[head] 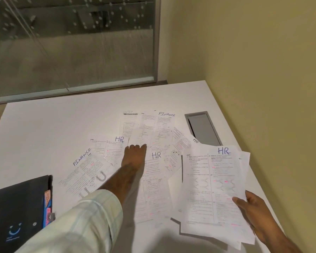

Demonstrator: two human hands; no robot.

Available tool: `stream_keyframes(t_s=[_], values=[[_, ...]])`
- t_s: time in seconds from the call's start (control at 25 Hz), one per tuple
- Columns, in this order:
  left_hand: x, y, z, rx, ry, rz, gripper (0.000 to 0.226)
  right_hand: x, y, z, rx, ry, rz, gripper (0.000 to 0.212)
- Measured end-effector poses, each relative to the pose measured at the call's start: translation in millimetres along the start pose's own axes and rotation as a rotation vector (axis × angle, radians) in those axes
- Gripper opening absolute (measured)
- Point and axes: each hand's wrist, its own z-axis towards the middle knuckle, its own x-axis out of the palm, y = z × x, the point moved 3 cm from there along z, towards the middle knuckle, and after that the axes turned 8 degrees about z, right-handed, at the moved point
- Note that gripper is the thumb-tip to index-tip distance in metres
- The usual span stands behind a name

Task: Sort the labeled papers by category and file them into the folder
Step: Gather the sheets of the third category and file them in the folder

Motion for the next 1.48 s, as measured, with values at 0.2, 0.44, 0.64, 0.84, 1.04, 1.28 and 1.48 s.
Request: stream_keyframes(t_s=[0.2, 0.44, 0.64, 0.84, 1.04, 1.28, 1.48], values=[[-9.3, 8.3, 12.3, 0.058, 0.117, -0.141, 0.024, -0.9, 4.4, 2.6, -0.059, -0.064, 0.025, 0.025], [-108.0, 0.5, -0.5, 0.3, 0.114, -0.699, 0.023, -0.5, 15.0, 6.5, -0.247, -0.24, 0.026, 0.021], [-203.9, -18.3, -2.2, 0.405, 0.105, -0.856, 0.012, 30.1, 32.6, 4.5, -0.309, -0.082, -0.038, 0.023], [-208.1, -52.0, 22.1, 0.329, 0.013, -0.797, 0.007, 79.2, 37.7, -14.8, -0.12, 0.243, 0.102, 0.023], [-189.2, -50.0, 19.4, 0.26, -0.067, -0.656, 0.044, 86.7, 37.2, -29.2, 0.045, 0.402, 0.257, 0.03], [-140.6, 28.7, -75.9, -0.522, 0.226, -1.404, 0.089, 92.6, 24.2, -27.0, 0.151, 0.494, 0.303, 0.033], [-112.8, 4.3, -158.5, -0.349, 0.509, -1.857, 0.031, 119.9, 18.8, -28.6, 0.214, 0.507, 0.251, 0.033]])
